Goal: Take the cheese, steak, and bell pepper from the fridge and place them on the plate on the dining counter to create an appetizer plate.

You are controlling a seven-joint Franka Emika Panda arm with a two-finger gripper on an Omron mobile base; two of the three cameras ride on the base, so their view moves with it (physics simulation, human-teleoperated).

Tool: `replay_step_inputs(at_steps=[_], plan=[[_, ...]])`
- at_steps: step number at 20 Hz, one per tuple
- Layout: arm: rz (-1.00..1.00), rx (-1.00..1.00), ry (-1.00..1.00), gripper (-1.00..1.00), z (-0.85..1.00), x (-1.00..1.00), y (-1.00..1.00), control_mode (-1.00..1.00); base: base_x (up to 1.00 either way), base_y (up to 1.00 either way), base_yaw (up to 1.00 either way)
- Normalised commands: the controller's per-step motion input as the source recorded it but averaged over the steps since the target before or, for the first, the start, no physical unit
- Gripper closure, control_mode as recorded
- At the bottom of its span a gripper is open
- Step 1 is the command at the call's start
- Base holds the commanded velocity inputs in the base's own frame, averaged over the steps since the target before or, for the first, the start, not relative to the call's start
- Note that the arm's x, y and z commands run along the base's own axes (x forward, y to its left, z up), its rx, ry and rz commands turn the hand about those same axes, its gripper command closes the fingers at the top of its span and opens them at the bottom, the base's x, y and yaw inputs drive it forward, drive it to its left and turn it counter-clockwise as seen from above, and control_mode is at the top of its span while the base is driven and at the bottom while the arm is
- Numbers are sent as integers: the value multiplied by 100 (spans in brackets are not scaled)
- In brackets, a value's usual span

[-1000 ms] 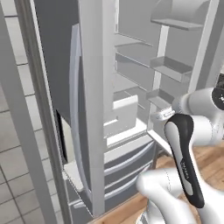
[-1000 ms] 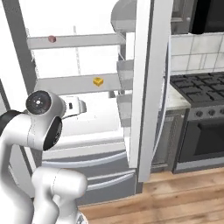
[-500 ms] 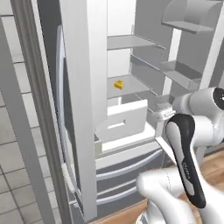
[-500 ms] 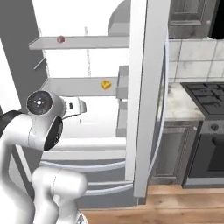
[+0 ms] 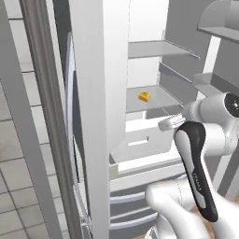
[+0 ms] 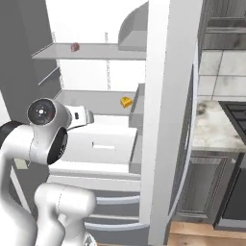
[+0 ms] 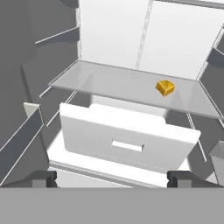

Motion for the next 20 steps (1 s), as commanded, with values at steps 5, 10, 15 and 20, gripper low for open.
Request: replay_step_inputs(at_steps=[5, 10, 15, 20], plan=[[0, 0, 0, -100, 0, 0, 0, 100, 30, -37, 13], [0, 0, 0, -100, 0, 0, 0, 100, 53, -16, 7], [0, 0, 0, -100, 0, 0, 0, 100, 80, 0, 2], [0, 0, 0, -100, 0, 0, 0, 100, 71, 0, 3]])
